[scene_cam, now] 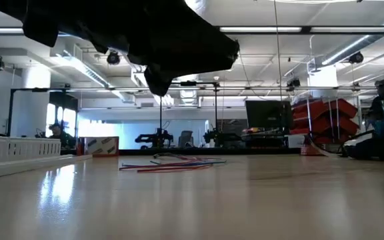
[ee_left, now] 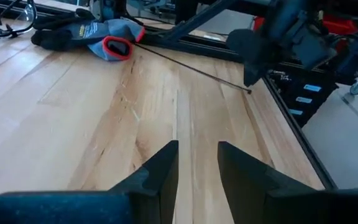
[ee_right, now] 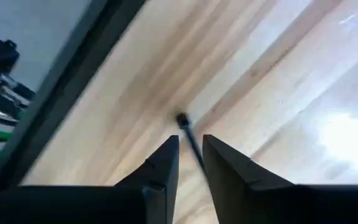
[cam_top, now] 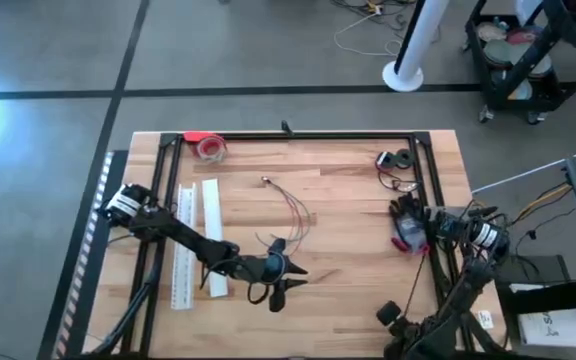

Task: Ziptie cables
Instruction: Wrap the black zip tie around the cables

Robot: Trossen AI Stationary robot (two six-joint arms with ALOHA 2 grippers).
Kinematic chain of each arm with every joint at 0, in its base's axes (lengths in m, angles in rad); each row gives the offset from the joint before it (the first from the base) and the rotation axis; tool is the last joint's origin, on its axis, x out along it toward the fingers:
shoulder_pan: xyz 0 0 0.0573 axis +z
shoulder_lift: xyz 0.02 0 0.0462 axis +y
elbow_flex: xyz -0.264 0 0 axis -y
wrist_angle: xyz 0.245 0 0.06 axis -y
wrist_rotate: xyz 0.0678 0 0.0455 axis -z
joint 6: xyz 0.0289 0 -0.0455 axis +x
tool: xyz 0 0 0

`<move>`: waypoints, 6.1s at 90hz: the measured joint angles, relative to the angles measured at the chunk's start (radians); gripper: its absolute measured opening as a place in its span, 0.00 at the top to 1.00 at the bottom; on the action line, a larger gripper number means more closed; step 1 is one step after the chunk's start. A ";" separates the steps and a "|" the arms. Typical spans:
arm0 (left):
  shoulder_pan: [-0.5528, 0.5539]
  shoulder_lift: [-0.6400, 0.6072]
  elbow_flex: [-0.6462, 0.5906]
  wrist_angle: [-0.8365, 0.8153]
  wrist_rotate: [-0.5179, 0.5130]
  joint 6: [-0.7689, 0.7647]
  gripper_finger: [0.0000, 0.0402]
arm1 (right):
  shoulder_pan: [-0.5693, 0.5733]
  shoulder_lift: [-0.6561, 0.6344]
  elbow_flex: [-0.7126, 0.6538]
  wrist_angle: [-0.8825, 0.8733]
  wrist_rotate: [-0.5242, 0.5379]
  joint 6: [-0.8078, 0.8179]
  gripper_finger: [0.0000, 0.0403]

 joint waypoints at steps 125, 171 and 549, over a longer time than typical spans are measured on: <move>-0.002 -0.003 0.000 -0.013 0.000 -0.004 0.76 | 0.038 0.018 -0.017 0.051 0.037 0.004 1.00; -0.001 0.006 -0.027 0.092 -0.133 0.078 0.76 | -0.135 -0.243 -0.018 0.053 0.463 0.096 1.00; 0.111 -0.026 -0.124 0.466 0.026 0.388 1.00 | -0.619 -0.464 -0.532 1.137 0.398 -0.263 0.80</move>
